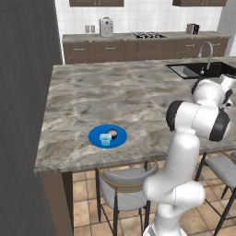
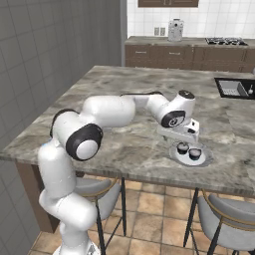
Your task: Place two yogurt containers on each plate.
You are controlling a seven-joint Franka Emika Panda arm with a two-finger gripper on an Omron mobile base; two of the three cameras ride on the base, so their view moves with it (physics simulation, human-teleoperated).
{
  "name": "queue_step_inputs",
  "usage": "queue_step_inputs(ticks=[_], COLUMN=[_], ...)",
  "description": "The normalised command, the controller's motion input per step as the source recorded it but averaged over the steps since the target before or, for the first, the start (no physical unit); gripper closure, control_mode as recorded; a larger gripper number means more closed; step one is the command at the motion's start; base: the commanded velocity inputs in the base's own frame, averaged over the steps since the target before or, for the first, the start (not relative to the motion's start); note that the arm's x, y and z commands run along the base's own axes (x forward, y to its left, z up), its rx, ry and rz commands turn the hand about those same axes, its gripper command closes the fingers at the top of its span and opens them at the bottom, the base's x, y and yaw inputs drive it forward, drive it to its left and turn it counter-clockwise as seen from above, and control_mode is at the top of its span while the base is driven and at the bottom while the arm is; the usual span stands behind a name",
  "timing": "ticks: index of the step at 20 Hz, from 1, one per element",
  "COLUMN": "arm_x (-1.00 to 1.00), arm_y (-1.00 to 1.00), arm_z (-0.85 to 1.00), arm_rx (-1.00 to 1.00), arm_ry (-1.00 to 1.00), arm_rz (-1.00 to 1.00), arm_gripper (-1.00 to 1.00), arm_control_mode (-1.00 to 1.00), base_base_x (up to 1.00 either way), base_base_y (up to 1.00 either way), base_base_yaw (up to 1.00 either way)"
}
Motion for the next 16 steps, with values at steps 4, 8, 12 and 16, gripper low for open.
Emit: queue_step_inputs(ticks=[4,8,12,16], arm_x=[-1.0,-1.0,-0.57,-0.88], arm_y=[1.0,1.0,0.18,0.8], arm_z=[-1.0,-0.53,0.0,0.0], arm_rx=[-0.31,-0.39,-0.05,-0.45], arm_ry=[0.03,-0.11,-0.29,-0.64], arm_rz=[0.21,0.17,-0.02,0.06], arm_gripper=[-1.0,-1.0,-1.0,-1.0], arm_control_mode=[-1.0,-1.0,-1.0,-1.0], base_base_x=[0.0,0.0,0.0,0.0], base_base_y=[0.0,0.0,0.0,0.0], base_base_yaw=[0.0,0.0,0.0,0.0])
